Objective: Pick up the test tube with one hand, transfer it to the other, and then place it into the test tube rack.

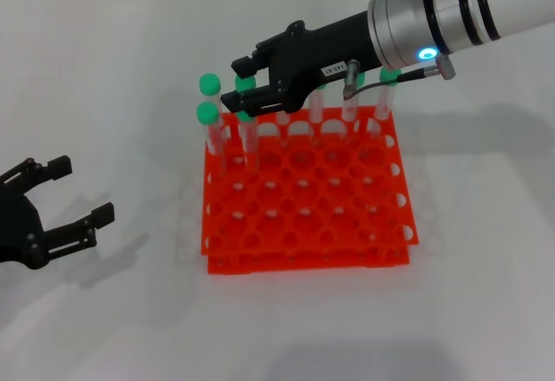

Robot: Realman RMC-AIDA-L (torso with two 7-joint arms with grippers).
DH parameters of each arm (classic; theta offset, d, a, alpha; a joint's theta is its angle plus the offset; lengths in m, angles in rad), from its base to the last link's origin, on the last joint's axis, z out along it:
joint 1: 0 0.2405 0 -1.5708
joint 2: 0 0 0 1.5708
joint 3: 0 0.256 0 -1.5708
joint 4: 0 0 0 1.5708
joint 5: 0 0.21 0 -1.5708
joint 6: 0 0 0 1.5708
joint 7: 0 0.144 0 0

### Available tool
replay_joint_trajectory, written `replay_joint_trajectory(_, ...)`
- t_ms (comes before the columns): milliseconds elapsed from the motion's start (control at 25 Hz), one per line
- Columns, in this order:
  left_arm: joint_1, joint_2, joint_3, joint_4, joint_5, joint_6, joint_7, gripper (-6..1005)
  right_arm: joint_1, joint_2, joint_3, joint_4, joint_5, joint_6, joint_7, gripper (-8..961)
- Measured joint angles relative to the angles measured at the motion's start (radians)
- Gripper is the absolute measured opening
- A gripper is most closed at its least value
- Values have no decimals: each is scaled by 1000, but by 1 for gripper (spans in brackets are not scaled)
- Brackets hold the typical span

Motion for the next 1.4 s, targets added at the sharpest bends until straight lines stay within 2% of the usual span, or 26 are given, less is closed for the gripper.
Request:
replay_joint_trajectory(160, 0, 0, 0, -2, 0, -1, 0, 894, -6, 0, 0, -5, 14, 0, -2, 435)
replay_joint_trajectory(360, -6, 0, -1, -2, -1, -1, 0, 894, -41, -5, 4, -34, 17, -22, -2, 559)
replay_joint_trajectory(560, -9, 0, -3, -2, -8, -1, -1, 894, -163, -12, 7, -167, 18, -53, -7, 560)
replay_joint_trajectory(760, -13, 2, -41, -2, -3, 20, -5, 894, -289, -18, 45, -272, 13, -92, -28, 561)
replay_joint_trajectory(800, -15, 2, -43, -2, -2, 23, -6, 894, -289, -18, 45, -272, 13, -92, -28, 561)
replay_joint_trajectory(840, -15, 2, -43, -2, -2, 23, -6, 894, -338, -18, 100, -273, 14, -136, -68, 561)
replay_joint_trajectory(1000, -24, 6, -43, -2, 15, 52, -10, 894, -402, -17, 156, -261, 17, -174, -124, 562)
replay_joint_trajectory(1200, -39, 13, -50, -9, 59, 88, -22, 894, -495, -14, 171, -249, 38, -185, -202, 563)
replay_joint_trajectory(1400, -62, 37, -52, -60, 78, 130, -16, 894, -572, -13, 173, -196, 149, -230, -335, 565)
